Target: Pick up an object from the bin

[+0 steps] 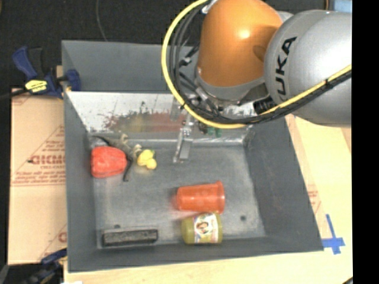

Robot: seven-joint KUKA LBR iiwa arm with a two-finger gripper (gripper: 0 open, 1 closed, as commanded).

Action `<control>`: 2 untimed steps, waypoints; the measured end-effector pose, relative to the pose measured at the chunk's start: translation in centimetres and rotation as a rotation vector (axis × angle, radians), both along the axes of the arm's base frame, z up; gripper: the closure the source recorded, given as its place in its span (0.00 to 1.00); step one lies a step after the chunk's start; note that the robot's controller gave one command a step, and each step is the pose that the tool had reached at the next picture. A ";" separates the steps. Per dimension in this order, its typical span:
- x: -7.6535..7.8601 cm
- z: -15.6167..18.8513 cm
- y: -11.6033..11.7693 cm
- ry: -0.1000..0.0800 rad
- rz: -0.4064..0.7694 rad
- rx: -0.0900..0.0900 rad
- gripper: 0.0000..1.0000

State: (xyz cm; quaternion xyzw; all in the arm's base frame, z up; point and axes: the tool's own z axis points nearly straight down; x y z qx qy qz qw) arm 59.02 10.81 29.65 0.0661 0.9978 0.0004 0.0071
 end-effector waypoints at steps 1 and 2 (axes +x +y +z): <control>-0.9 -2.5 1.4 0.020 0.102 -0.001 0.00; -4.2 -4.9 -3.3 0.015 0.194 -0.002 0.00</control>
Offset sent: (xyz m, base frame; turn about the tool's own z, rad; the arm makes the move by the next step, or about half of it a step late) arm -0.0429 -0.0314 -0.0475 -0.1960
